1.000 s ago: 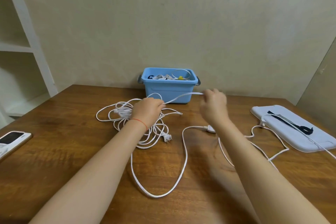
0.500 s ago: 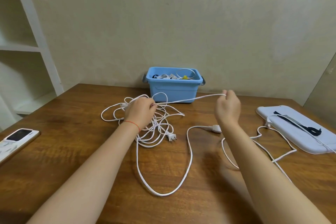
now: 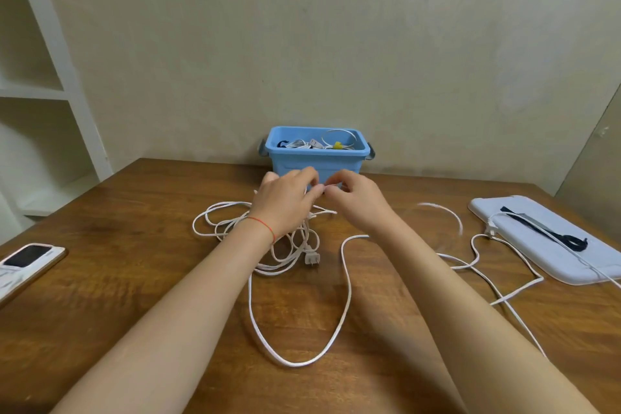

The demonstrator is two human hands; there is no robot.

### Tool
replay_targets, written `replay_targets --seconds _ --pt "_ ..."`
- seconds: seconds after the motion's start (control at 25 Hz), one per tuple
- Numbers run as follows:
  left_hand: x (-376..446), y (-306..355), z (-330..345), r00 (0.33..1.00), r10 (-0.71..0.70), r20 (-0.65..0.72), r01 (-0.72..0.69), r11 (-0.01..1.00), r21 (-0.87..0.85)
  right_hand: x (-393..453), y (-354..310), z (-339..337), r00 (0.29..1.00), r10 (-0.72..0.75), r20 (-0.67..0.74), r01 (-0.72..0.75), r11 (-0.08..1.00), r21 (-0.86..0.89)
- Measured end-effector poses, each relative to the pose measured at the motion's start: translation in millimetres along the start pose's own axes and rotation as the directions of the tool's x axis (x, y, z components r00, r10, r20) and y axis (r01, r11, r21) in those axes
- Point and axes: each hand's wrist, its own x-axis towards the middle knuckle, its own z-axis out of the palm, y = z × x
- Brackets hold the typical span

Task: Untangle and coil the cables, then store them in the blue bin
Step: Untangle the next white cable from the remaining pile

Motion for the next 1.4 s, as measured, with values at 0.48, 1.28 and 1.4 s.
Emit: replay_targets --seconds 0.48,1.28,1.4 --pt "-11 -48 -8 0.968 -0.245 0.052 0.224 0.939 0.261 7 62 -55 0.643 0.377 -0.667 -0.143 0.914 0.379" --pt "-11 -47 2 0.964 -0.265 -0.009 0.255 0.916 0.310 6 47 -35 0.799 0.215 -0.562 -0.248 0.969 0.018" --pt "-6 -46 3 0.938 -0.337 0.077 0.301 0.907 0.296 7 57 -34 0.787 0.269 -0.555 -0.289 0.956 0.054"
